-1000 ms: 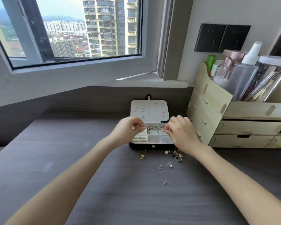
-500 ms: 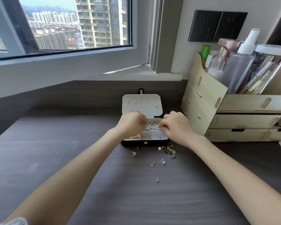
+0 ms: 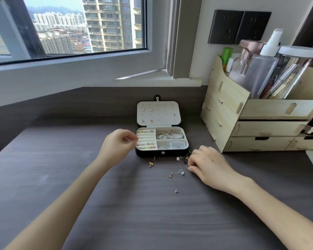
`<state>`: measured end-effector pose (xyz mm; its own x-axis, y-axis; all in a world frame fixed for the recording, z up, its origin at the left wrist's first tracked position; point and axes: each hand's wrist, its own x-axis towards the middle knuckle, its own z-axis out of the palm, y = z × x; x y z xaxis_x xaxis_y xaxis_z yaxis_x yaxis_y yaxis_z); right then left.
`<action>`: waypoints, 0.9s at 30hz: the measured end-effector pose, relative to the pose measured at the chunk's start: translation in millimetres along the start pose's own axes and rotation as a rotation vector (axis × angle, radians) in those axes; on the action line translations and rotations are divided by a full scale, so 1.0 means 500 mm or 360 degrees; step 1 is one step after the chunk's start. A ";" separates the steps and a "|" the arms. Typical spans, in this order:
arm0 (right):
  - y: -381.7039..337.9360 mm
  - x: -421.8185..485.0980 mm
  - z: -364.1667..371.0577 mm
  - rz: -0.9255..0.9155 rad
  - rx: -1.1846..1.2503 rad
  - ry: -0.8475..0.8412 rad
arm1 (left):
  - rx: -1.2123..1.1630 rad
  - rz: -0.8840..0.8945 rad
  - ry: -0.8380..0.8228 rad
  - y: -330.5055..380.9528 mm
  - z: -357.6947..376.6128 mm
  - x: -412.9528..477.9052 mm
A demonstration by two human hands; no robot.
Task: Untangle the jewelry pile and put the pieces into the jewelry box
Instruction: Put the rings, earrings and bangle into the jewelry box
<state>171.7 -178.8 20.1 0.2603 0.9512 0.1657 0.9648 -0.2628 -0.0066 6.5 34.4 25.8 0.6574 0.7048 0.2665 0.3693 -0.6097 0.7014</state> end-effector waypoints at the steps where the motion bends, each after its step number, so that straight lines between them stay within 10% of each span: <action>1: -0.007 0.004 -0.012 -0.0002 0.0043 0.0016 | -0.0028 -0.0032 0.0067 -0.006 0.005 -0.003; 7: -0.062 0.118 -0.073 0.0158 0.0854 0.0030 | -0.0163 -0.0085 0.0282 -0.031 0.058 0.008; 27: -0.122 0.317 0.015 0.0110 0.0356 0.0017 | -0.0390 -0.0132 0.0278 -0.051 0.076 0.025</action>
<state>154.7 -10.8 39.4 0.3269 0.9300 0.1680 0.9293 -0.2839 -0.2364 30.5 45.1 -14.1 0.5013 0.8129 0.2965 0.2337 -0.4571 0.8581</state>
